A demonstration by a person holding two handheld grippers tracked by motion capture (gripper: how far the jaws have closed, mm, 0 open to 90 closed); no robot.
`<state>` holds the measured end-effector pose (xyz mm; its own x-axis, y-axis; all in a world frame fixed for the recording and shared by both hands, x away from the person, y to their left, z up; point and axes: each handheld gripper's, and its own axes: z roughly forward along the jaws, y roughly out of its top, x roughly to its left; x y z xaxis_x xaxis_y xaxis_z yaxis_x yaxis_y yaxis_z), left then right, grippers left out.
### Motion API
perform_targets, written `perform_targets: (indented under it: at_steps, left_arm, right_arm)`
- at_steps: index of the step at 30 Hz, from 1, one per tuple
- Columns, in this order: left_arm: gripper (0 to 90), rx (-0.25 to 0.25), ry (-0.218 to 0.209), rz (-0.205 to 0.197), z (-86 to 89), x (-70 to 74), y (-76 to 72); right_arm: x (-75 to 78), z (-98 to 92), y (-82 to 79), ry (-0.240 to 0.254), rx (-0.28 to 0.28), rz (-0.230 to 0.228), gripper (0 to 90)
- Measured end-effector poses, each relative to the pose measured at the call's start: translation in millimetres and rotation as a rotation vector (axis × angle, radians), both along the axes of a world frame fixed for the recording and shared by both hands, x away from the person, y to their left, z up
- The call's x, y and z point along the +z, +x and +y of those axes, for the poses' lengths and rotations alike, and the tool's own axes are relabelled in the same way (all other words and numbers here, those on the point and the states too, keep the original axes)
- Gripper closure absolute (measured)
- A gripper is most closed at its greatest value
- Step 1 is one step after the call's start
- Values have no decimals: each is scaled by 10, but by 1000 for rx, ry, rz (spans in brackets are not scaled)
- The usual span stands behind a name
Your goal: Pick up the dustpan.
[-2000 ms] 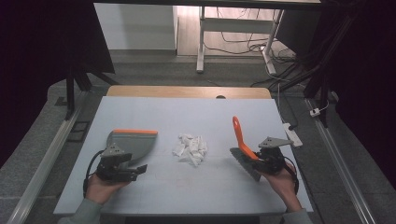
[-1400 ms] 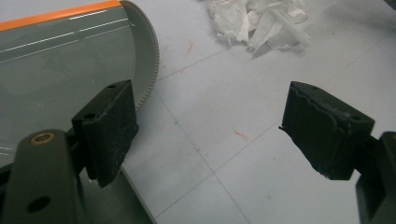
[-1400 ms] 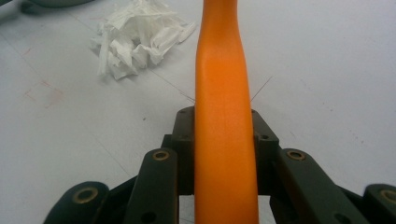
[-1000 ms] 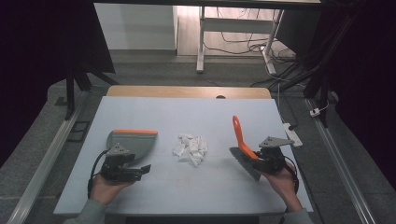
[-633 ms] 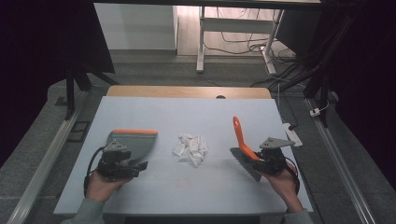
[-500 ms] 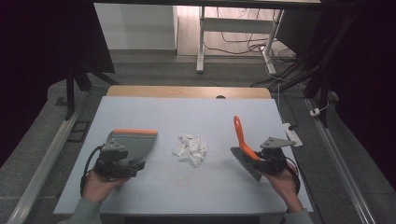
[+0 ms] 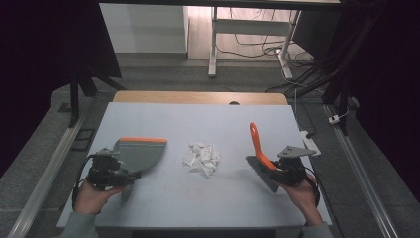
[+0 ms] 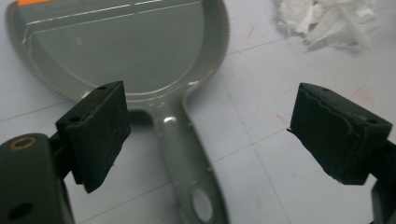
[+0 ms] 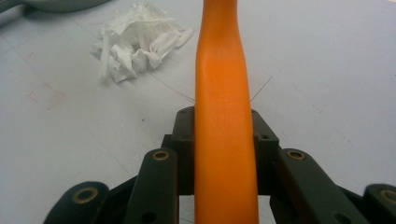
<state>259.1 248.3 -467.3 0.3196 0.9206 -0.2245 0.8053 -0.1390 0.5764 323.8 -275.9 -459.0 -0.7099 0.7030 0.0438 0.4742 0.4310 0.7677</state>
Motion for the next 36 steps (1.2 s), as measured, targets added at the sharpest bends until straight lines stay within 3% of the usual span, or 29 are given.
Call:
perform_targets:
  at_steps: [7, 12, 20, 28, 36]
  left_arm:
    - [92, 40, -5, 60, 91, -44, -23]
    - [71, 23, -18, 113, 46, -117, -37]
    - [79, 65, -12, 162, 4, -331, 69]
    - [147, 103, -13, 167, -17, -470, 127]
    - [215, 121, -7, 164, -54, -514, 154]
  right_arm:
    - [-18, 16, 5, -11, 1, 5, 701]
    - [-23, 25, 4, -16, 2, 7, 701]
    - [-20, 31, -1, -19, 1, 4, 701]
    - [-25, 37, 1, -26, -4, 0, 701]
    - [-21, 44, -2, -31, -6, -3, 701]
